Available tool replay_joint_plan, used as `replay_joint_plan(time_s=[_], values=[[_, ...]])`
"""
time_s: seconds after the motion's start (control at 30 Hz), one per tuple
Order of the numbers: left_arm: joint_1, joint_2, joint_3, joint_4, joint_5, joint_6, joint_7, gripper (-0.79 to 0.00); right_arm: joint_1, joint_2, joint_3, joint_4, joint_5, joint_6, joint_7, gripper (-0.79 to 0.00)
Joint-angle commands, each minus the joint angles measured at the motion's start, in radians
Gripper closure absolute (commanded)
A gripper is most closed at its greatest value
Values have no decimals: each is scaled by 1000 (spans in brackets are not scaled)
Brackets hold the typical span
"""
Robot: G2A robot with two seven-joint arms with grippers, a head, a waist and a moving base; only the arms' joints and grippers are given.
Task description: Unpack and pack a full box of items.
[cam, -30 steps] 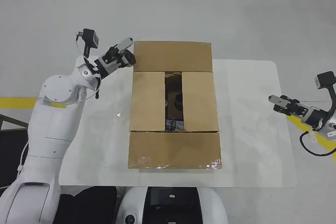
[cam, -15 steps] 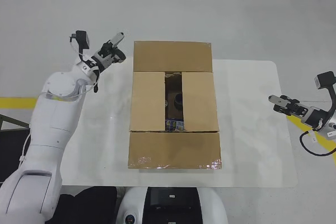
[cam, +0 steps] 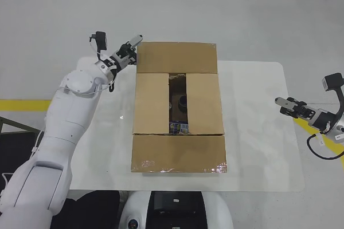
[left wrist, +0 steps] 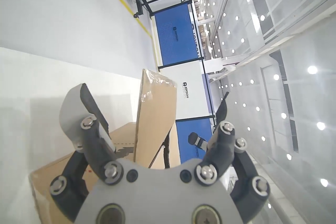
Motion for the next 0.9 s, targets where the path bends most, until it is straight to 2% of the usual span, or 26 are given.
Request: replay_joint_plan(time_s=[0.0, 0.2, 0.43, 0.87], values=[[-1, -6, 2, 0, -30, -11, -25, -785, 0, 0, 0, 0, 0, 0, 0, -785], [7, -9, -7, -21, -61, -54, -67, -785, 0, 0, 0, 0, 0, 0, 0, -785], [38, 4, -63, -85, -129, -44, -126, -785, 0, 0, 0, 0, 0, 0, 0, -785], [141, 50, -188, -255, -239, 163, -356, -785, 0, 0, 0, 0, 0, 0, 0, -785]])
